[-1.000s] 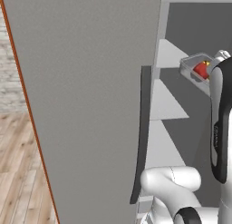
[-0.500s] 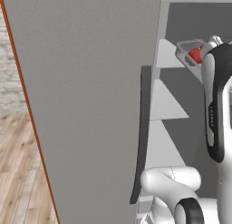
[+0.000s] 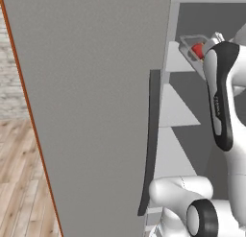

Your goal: Take the bell pepper and corn out of the freezer and place them in the tupperware container on the counter. Then put the tupperware containing the vegetables back in the freezer.

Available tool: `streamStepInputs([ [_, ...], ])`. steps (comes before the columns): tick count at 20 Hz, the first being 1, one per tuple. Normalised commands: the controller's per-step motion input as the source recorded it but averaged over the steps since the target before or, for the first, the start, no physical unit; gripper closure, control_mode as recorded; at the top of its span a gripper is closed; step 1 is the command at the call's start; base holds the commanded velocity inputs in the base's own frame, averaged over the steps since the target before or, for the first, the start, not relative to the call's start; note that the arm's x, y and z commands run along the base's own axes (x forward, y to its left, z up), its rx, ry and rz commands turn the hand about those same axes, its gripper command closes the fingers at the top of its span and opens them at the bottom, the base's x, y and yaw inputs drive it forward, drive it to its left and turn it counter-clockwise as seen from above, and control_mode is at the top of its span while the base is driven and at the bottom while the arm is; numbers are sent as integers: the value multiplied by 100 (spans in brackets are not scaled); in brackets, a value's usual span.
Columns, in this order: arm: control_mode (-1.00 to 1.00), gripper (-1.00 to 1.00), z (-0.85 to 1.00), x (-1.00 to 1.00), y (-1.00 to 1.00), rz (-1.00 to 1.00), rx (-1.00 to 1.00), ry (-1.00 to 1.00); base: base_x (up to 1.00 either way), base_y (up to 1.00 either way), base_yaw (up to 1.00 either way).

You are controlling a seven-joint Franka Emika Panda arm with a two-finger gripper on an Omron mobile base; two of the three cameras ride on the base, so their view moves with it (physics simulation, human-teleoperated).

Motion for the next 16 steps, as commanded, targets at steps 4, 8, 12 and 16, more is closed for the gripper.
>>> streamStepInputs([
  [4,-100,100,0,69,0,0,0,0,0,0,0],
  [8,-100,100,0,55,0,4,3,-1,0,0,0],
  [12,-100,100,-2,53,-4,5,5,-5,0,0,0],
  [16,-100,100,-2,45,-4,4,8,-15,0,0,0],
])
